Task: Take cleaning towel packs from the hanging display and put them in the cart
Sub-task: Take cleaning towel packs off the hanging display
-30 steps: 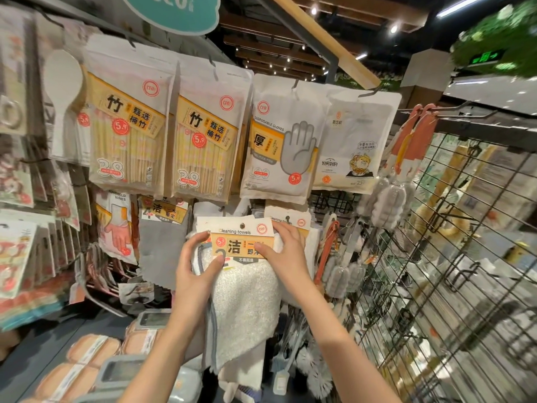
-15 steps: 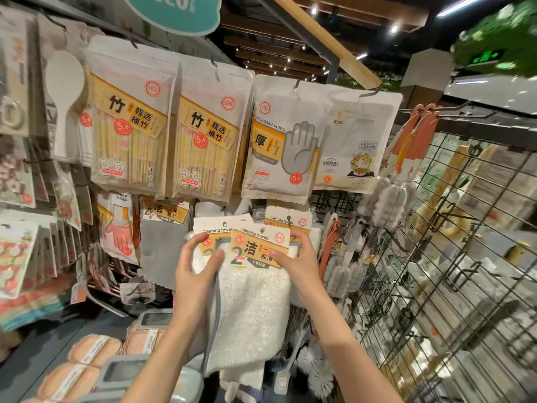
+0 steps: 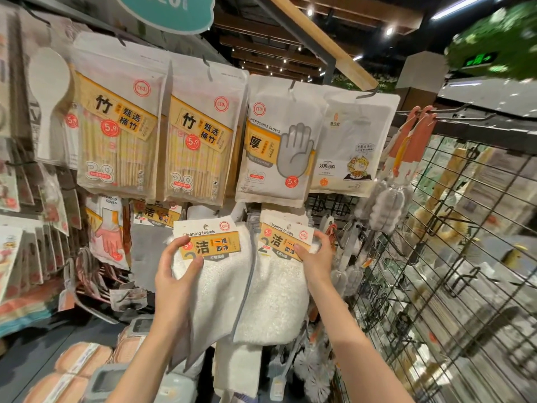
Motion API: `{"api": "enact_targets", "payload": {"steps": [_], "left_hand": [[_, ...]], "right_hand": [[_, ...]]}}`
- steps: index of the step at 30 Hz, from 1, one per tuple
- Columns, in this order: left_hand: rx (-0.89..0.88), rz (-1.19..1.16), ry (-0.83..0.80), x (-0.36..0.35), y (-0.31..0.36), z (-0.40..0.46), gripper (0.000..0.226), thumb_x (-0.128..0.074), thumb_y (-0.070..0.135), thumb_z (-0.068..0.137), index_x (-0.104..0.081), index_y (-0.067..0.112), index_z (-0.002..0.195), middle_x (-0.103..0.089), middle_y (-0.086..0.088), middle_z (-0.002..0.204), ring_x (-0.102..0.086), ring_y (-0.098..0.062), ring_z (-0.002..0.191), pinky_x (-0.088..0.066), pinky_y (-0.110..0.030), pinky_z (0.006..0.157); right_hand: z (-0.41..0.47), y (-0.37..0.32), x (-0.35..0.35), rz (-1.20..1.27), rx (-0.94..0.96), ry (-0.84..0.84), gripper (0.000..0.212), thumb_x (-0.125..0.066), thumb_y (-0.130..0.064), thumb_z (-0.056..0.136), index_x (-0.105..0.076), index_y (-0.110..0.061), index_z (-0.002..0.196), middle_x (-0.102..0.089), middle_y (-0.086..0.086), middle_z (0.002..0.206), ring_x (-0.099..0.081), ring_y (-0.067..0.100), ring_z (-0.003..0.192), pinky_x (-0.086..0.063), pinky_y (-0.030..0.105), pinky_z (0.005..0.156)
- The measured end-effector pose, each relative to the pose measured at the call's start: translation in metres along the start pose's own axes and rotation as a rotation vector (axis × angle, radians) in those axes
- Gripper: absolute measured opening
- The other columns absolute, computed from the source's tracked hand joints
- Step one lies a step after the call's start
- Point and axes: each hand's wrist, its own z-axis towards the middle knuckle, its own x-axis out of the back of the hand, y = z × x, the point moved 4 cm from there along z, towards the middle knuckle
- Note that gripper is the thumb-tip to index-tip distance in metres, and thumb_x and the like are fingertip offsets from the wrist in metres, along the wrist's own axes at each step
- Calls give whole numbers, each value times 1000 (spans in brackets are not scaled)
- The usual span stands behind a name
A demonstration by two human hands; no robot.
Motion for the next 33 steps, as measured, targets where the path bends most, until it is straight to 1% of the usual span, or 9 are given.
{"api": "enact_targets", "payload": {"steps": [2,4,9,12,15,18,25,30,33], "left_hand": [[-7,14,7,2,1,3,36,-60,5,89,-56,27,117,-55,25,115,-50,14,107,-37,-12,89],[-31,47,17,4,3,6,38,-60,2,88,-56,25,117,-54,25,115,-47,20,105,-35,-4,88],[-21,55,18,6,2,9,39,-61,2,87,-56,25,119,-53,28,113,-46,24,103,-34,-13,90],[-17,48,13,6,4,10,38,-61,3,88,-56,27,117,-52,30,112,-46,25,100,-35,-7,85],[-22,62,11,4,6,11,38,-60,2,88,-55,27,117,-51,30,112,-47,27,95,-36,0,77],[0,32,8,3,7,11,41,-56,-2,88,-55,28,117,-53,27,113,-52,22,90,-39,-1,70],[-37,61,-14,5,13,11,50,-60,0,87,-51,31,125,-50,24,125,-43,21,110,-34,-5,85],[-48,66,-2,6,15,7,56,-62,-1,86,-47,26,132,-47,12,134,-43,1,123,-33,-9,92],[-53,55,-4,3,17,3,58,-63,-3,84,-46,23,133,-48,9,133,-45,12,115,-35,-2,88]], "right_hand": [[3,0,-2,-47,26,-6,52,-68,4,79,-49,-20,121,-53,-6,109,-54,20,112,-48,40,96],[6,2,-5,-83,71,-17,55,-68,5,79,-47,-24,121,-53,-12,108,-53,17,112,-48,41,96],[11,13,-15,-177,100,50,57,-69,0,78,-48,-37,116,-55,-6,127,-53,20,118,-49,47,95],[19,11,-19,-231,113,90,53,-71,-2,78,-51,-29,120,-54,-2,127,-52,21,118,-48,43,94],[28,5,-22,-364,126,124,48,-70,-5,81,-52,-23,121,-49,0,126,-51,16,105,-43,30,78],[34,3,-25,-435,114,126,47,-66,-3,83,-49,-24,121,-45,2,125,-48,12,89,-38,26,69],[34,-3,-25,-469,125,125,47,-66,-4,83,-50,-21,123,-40,3,127,-48,13,87,-38,26,67],[25,-9,-21,-563,134,145,55,-73,-17,79,-52,-27,128,-33,5,131,-31,24,120,-40,33,82],[12,-15,-19,-546,199,143,52,-72,-17,80,-53,-27,128,-32,6,136,-26,25,124,-34,44,103]]}}
